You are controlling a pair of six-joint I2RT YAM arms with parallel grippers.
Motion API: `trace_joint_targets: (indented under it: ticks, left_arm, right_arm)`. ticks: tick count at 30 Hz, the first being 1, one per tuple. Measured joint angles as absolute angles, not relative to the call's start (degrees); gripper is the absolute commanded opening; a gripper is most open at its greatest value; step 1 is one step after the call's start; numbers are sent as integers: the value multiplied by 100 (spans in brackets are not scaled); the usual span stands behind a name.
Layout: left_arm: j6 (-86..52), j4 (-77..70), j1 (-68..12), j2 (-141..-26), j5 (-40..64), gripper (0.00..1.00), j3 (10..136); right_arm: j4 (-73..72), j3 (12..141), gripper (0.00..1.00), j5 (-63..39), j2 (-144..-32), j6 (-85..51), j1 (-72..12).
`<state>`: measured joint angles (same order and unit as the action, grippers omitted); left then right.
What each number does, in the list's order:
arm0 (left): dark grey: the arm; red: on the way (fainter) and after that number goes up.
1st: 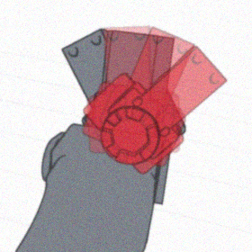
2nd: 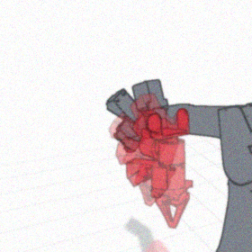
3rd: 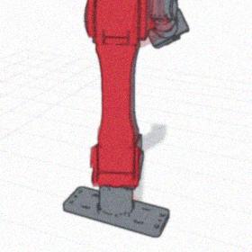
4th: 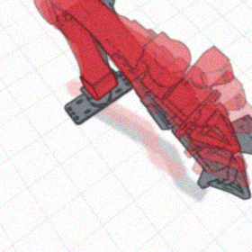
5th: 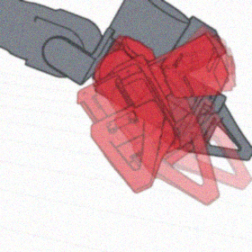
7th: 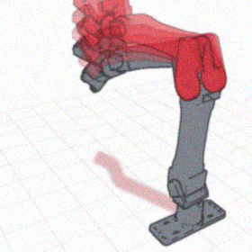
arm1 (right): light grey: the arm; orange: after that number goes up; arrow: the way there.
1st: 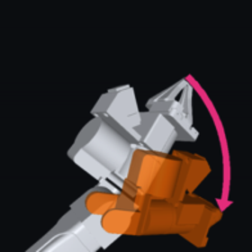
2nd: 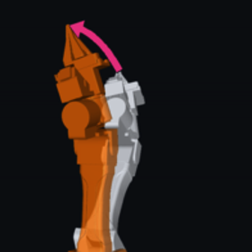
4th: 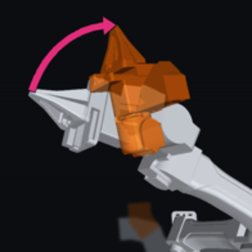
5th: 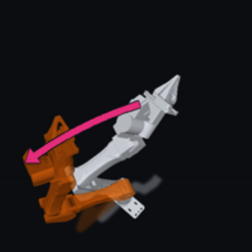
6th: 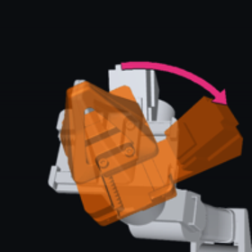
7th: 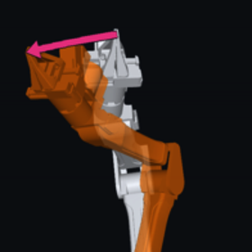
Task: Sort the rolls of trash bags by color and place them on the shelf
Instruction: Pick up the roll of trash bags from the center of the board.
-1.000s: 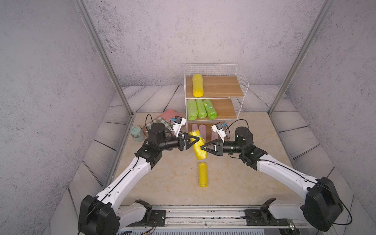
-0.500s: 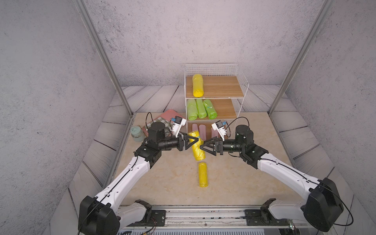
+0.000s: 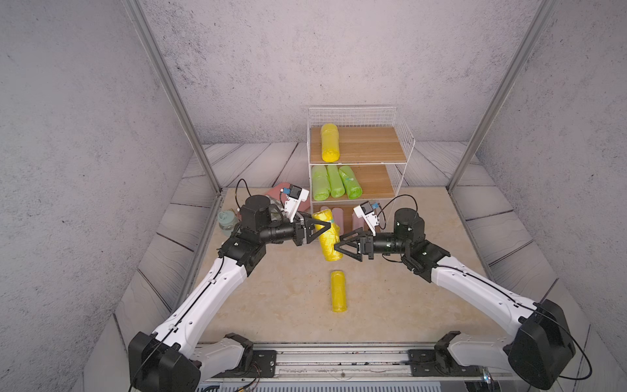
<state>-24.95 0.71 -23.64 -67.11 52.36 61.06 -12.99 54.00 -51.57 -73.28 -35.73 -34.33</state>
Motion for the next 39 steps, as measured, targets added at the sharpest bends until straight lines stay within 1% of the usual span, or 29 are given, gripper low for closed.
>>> trace_joint_targets:
  ticks: [4,7,10,14,16,18,25,30,31,32,33,35,38,39]
  left_arm:
    - [-2534,49,-2364,-6713,5258,0,6169]
    - [-2578,-27,-2364,-6731,5297,0,6204]
    - [-2602,-113,-2364,-6779,5325,0,6252]
    - [-2650,-257,-2364,-6845,5330,0,6263]
    - [-2687,-318,-2364,-6879,5328,0,6265]
    - [-2711,-342,-2364,-6912,5330,0,6265]
    - [-2744,-364,-2364,-6928,5339,0,6296]
    - [-2755,-364,-2364,-6928,5336,0,6351]
    - [-2755,-360,-2364,-6928,5332,0,6357]
    - [-2753,-357,-2364,-6928,5334,2,6361]
    - [-2749,-351,-2364,-6928,5330,10,6364]
    - [-2742,-322,-2364,-6928,5330,30,6364]
    - [-2685,-255,-2364,-6919,5321,55,6392]
    - [-2663,-226,-2364,-6912,5312,62,6401]
  right_arm:
    - [-1520,5468,82,-5290,-7406,-3743,-3433]
    - [-1636,5516,81,-5393,-7448,-3817,-3433]
    - [-1669,5522,79,-5454,-7448,-3857,-3433]
    - [-1704,5544,74,-5522,-7481,-3896,-3444]
    - [-1706,5575,70,-5555,-7513,-3898,-3444]
    - [-1708,5596,64,-5583,-7544,-3905,-3450]
    - [-1697,5601,48,-5618,-7603,-3922,-3448]
    - [-1656,5673,22,-5638,-7603,-3883,-3448]
    - [-1643,5688,14,-5645,-7603,-3879,-3448]
    - [-1632,5695,6,-5642,-7603,-3844,-3448]
    - [-1619,5695,0,-5647,-7603,-3837,-3448]
    - [-1494,5741,0,-5645,-7601,-3769,-3448]
    - [-1225,5837,0,-5629,-7583,-3601,-3448]
    - [-1118,5883,0,-5623,-7577,-3531,-3448]
